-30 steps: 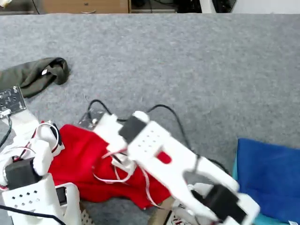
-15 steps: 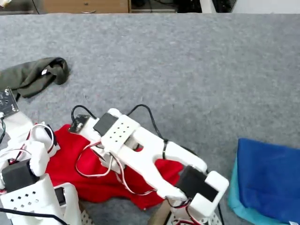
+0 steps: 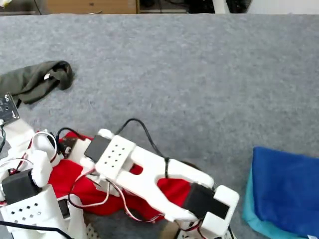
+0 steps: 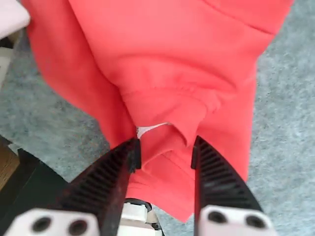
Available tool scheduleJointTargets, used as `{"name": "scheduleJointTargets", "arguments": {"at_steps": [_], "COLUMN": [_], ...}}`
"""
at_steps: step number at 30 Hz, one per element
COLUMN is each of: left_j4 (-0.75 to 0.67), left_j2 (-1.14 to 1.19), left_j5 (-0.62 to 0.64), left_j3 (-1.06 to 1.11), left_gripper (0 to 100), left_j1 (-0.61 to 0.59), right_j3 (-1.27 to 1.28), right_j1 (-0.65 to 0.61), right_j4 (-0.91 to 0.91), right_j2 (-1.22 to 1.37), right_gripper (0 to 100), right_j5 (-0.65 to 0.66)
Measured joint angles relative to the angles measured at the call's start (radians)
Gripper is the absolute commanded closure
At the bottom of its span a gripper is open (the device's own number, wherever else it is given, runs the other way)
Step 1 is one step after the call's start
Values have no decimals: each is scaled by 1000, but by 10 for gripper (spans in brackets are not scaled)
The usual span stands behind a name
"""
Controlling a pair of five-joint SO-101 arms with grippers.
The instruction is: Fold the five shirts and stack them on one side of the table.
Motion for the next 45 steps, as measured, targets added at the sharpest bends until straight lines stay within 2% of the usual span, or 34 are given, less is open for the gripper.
{"name": "scheduleJointTargets", "arguments": {"at_steps": [8,14,20,24,27,31,41,45], "left_j4": [0,-34,-43,-54,-114,-172,-272,-276], "left_j2": [0,0,0,0,0,0,2,2], "left_j5": [0,0,0,0,0,0,0,0], "left_j3": [0,0,0,34,104,181,287,316], "left_gripper": [981,981,981,981,981,981,981,981], "left_j1": [0,-46,-66,-66,-66,-66,-66,2], "right_j3": [0,-12,-12,-12,-12,-12,-8,12], "right_j1": [15,89,196,282,350,468,855,951], "right_j4": [-57,-77,-80,-71,-37,5,44,12], "right_j2": [106,176,176,176,163,91,32,32], "right_gripper": [822,993,995,995,995,995,995,995], "right_j5": [-3,6,11,11,18,75,272,334]}}
